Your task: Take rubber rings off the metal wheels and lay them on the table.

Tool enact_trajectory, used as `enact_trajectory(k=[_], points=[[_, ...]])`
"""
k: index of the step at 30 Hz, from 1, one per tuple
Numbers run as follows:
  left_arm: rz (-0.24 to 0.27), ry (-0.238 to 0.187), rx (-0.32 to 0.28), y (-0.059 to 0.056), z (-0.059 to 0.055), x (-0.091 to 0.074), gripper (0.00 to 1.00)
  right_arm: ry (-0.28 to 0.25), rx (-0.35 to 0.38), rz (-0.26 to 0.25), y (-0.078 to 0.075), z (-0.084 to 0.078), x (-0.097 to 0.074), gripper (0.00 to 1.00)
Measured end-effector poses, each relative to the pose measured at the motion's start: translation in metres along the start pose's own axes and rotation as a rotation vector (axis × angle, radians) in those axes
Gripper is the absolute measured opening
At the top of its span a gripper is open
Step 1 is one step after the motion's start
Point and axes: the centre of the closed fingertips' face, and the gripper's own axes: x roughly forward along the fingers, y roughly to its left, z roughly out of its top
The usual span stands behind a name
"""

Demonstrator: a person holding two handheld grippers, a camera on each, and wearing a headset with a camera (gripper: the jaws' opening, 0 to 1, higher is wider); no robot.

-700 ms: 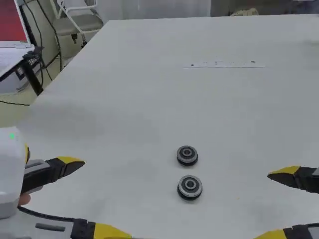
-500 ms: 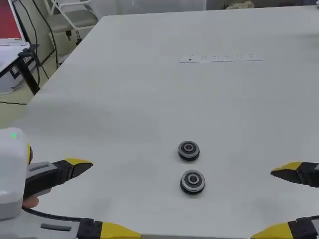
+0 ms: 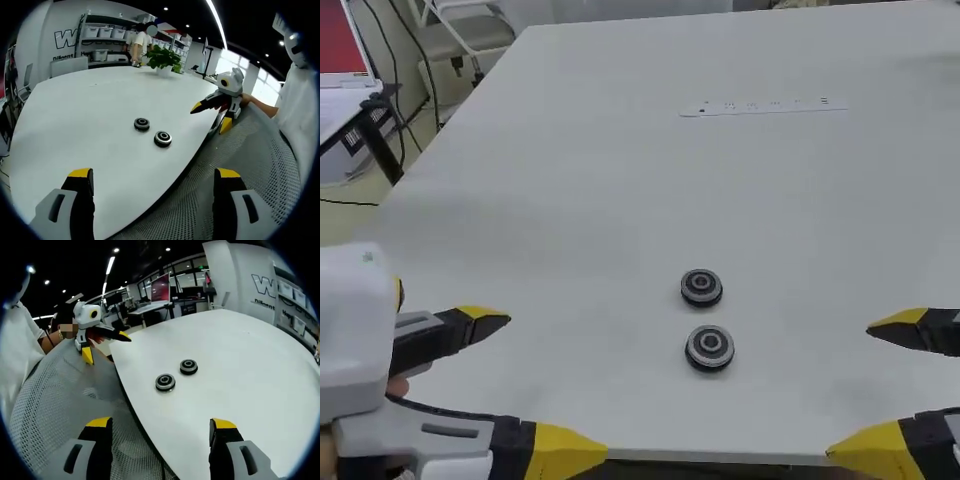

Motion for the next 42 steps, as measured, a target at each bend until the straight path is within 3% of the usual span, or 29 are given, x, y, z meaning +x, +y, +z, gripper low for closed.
enact_trajectory(k=[5, 25, 29, 35, 39, 42], points=[[-0.007, -0.011, -0.024, 0.0, 0.0, -0.001, 0.97, 0.0, 0.001, 0.0, 0.002, -0.001, 0.0, 0.78], [-0.008, 0.013, -0.021, 0.0, -0.005, -0.001, 0.95, -0.014, 0.008, -0.007, 0.001, 0.001, -0.001, 0.76], [-0.009, 0.055, 0.011, -0.002, -0.011, 0.001, 0.96, -0.01, -0.007, -0.002, 0.002, 0.002, -0.001, 0.76], [0.008, 0.027, 0.022, 0.0, -0.004, -0.001, 0.94, -0.015, -0.016, 0.002, 0.002, 0.003, -0.002, 0.76], [0.015, 0.025, 0.093, -0.001, 0.001, -0.001, 0.95, -0.036, -0.015, 0.007, 0.003, 0.007, -0.003, 0.76], [0.009, 0.02, 0.106, -0.003, 0.005, -0.003, 0.95, -0.039, -0.02, 0.006, 0.002, 0.008, -0.003, 0.75]])
